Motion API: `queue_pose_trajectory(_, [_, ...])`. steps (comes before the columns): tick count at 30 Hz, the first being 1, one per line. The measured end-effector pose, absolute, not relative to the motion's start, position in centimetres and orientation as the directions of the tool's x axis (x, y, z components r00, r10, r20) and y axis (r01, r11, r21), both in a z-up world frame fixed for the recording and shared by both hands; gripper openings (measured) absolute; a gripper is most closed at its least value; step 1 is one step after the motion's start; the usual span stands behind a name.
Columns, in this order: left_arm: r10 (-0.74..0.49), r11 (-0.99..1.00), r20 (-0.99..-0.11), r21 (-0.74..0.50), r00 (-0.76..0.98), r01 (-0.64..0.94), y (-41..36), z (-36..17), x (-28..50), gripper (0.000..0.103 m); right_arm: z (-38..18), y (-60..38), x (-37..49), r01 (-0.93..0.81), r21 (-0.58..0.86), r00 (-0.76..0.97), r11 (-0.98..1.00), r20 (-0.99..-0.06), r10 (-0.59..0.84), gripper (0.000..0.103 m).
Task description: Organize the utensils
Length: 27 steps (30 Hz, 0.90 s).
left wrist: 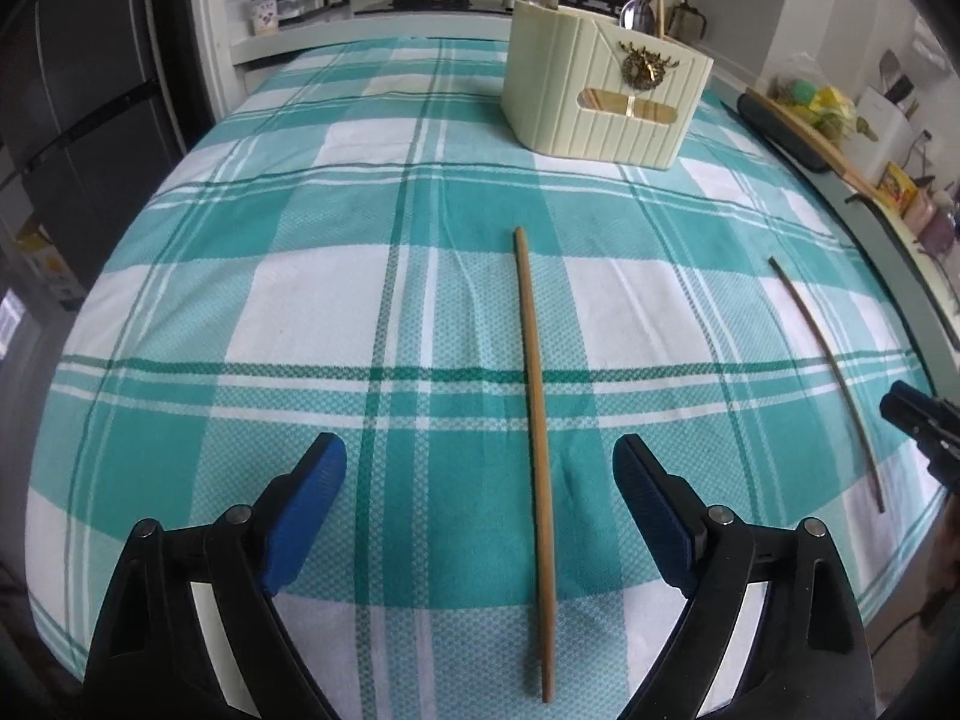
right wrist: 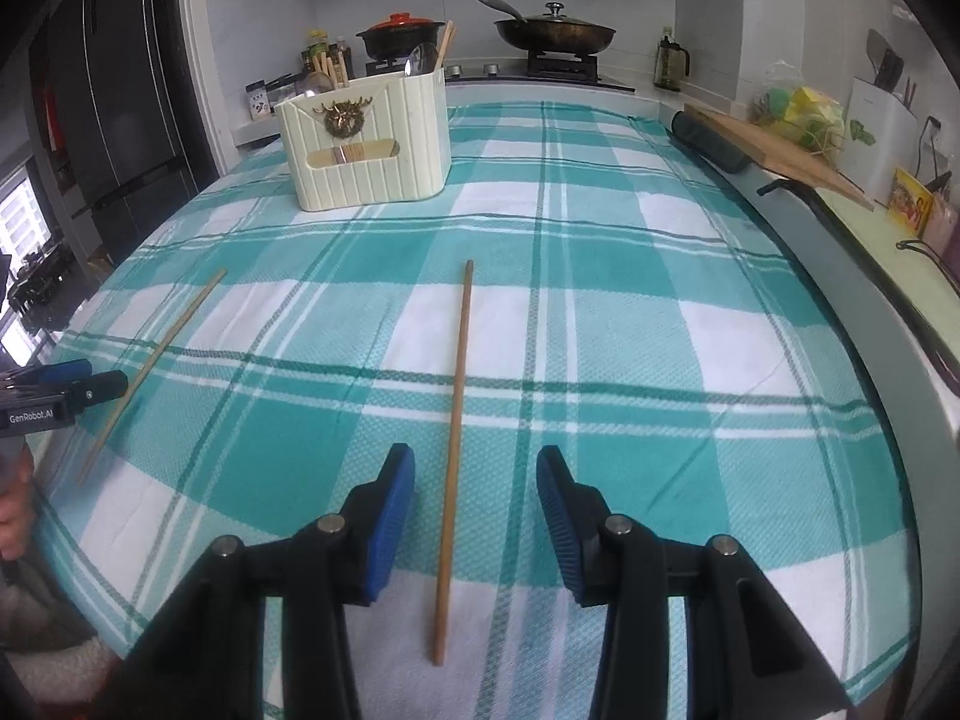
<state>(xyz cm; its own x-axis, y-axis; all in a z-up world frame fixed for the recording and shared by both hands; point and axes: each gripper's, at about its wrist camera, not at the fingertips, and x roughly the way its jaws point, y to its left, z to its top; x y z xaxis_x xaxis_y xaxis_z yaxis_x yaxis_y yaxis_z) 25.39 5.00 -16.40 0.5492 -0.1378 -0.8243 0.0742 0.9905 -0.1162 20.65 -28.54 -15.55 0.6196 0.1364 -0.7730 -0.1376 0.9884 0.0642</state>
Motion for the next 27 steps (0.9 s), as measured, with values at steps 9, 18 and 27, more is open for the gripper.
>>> queue_pose_trajectory(9, [-0.151, 0.987, -0.853, -0.104, 0.499, 0.121, 4.5, -16.4, 29.0, 0.091, -15.7, -28.1, 24.1, -0.222, 0.122, 0.529, 0.968, -0.819, 0.224, 0.043])
queue_pose_trajectory(18, [-0.139, 0.988, -0.882, -0.095, 0.449, 0.120, 4.2, -18.0, 30.5, 0.091, -16.5, -28.8, 25.4, -0.223, 0.139, 0.486, 0.965, -0.842, 0.234, 0.043])
queue_pose_trajectory(27, [-0.073, 0.989, -0.884, -0.004, 0.463, 0.147, 3.3, -18.9, 30.3, 0.093, -18.0, -28.6, 25.3, -0.230, 0.113, 0.489, 0.967, -0.846, 0.215, 0.044])
